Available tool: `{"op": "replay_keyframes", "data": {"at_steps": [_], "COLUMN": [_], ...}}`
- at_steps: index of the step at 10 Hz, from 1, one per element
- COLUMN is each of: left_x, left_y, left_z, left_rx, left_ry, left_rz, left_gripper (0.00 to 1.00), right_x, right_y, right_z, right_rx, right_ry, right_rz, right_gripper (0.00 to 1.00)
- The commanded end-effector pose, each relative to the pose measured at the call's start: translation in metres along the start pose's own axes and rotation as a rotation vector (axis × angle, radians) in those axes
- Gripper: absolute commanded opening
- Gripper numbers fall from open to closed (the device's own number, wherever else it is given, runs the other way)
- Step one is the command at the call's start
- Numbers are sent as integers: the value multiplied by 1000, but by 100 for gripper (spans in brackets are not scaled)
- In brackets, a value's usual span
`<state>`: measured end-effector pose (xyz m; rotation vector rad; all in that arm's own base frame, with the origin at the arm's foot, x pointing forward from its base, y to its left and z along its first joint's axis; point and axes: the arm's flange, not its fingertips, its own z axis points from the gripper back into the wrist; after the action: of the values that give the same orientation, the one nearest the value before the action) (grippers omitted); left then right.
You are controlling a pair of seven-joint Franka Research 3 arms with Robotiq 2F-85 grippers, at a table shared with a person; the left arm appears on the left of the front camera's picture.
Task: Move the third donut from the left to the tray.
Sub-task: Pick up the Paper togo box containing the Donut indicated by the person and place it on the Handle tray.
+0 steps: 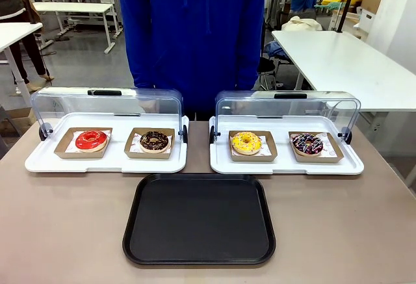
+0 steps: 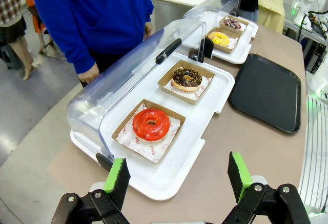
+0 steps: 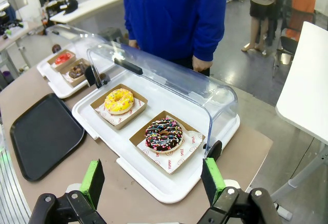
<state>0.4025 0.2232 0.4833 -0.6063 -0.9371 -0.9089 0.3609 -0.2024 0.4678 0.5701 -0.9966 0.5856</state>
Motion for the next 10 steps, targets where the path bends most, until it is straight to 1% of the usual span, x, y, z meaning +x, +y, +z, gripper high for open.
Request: {"op": "replay_keyframes", "data": {"at_steps": [1,10], "left_x": [2,2], "left_y": [-2,-2], "left_z": [1,1], "left_rx": [-8,-8], "left_ry": [2,2], "left_rz": [4,4], "left_gripper": [100,100], "right_x": [2,2], "right_y": [-3,-3], "right_z": [-1,-1], "right_rx": [1,1], "right_ry": [-30,-30], "right_rz": [24,24], "right_gripper": [100,100]}}
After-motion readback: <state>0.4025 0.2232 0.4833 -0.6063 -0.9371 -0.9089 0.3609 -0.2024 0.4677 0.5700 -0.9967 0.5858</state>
